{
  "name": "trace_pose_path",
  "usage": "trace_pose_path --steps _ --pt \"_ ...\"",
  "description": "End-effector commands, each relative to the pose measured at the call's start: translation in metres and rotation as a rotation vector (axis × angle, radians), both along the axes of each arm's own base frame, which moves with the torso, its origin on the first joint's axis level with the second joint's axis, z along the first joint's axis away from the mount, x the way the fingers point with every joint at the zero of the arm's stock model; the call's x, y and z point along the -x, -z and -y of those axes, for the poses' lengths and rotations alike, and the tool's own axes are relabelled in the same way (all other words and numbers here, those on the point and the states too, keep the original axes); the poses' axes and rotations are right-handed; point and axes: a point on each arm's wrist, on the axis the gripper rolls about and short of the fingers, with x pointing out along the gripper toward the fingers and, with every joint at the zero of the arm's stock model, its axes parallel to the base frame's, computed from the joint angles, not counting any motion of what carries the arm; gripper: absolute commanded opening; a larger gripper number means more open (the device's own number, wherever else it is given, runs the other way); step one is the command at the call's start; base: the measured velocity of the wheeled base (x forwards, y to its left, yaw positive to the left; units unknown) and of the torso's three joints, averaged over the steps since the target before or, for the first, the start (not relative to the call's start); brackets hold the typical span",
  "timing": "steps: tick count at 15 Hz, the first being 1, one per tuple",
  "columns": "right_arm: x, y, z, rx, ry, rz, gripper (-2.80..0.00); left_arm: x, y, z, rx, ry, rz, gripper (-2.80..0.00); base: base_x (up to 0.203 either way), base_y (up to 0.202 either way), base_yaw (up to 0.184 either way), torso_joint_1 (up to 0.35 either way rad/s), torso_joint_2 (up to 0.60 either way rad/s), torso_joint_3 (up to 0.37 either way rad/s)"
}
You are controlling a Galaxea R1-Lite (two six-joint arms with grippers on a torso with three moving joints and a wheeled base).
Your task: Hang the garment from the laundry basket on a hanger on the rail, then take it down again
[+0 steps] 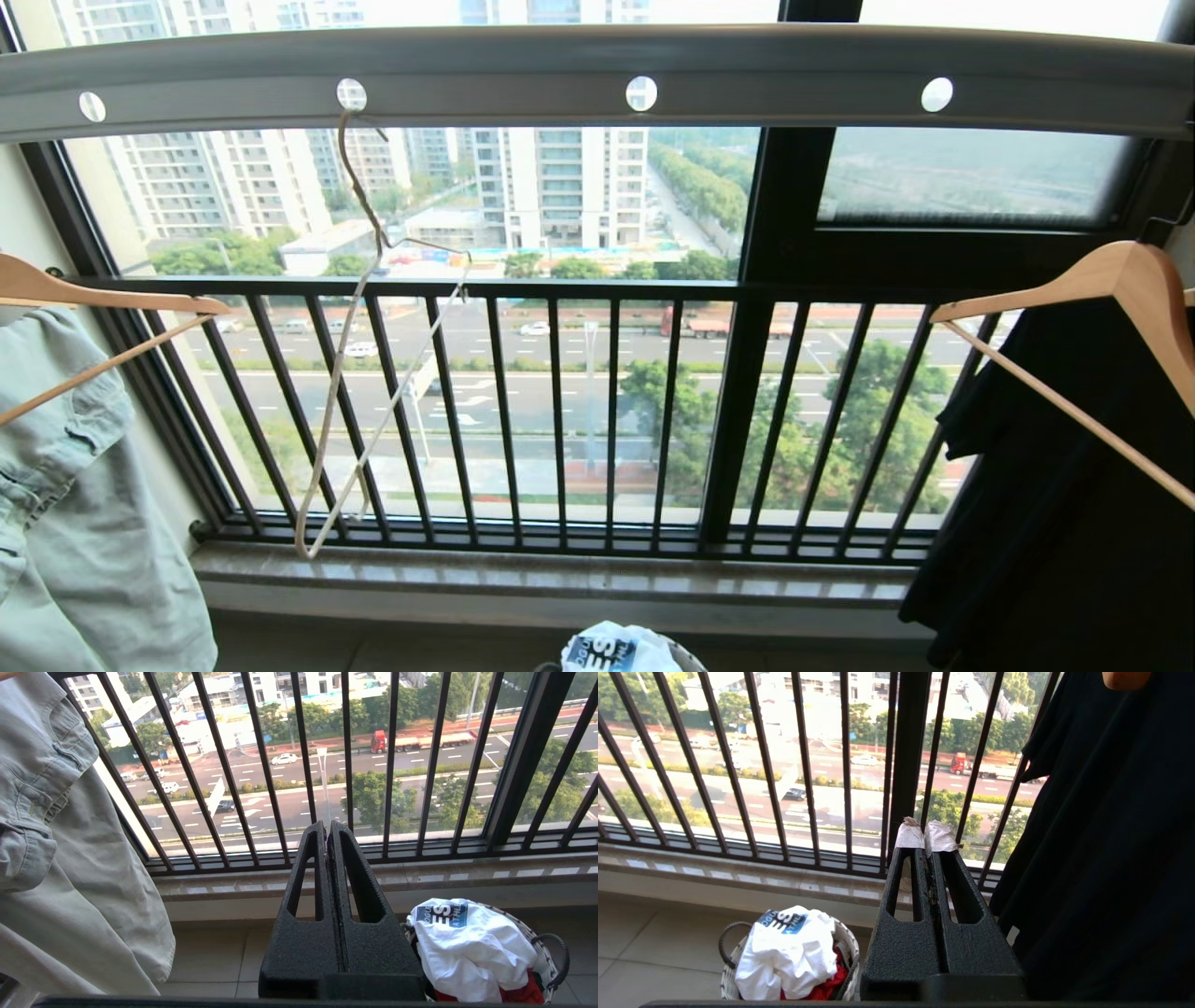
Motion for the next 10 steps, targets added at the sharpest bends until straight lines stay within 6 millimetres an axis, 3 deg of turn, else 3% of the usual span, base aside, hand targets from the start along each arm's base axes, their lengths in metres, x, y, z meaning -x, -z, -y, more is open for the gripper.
trace_pose_path --steps 1,10 --pt "-0.0002 0.0004 0.0 -0.001 0.0 -0.002 -2.8 0.0 0.0 0.0 0.002 0.0 -0.001 -2.8 0.0 0.0 0.0 0.0 0.0 0.0" --pt "-0.0002 0.0004 0.0 0.003 0.001 -0.001 -2.8 0.0 -0.0003 -0.0002 0.111 -0.008 0.001 -2.8 0.0 0.0 0.0 0.0 0.0 0.0"
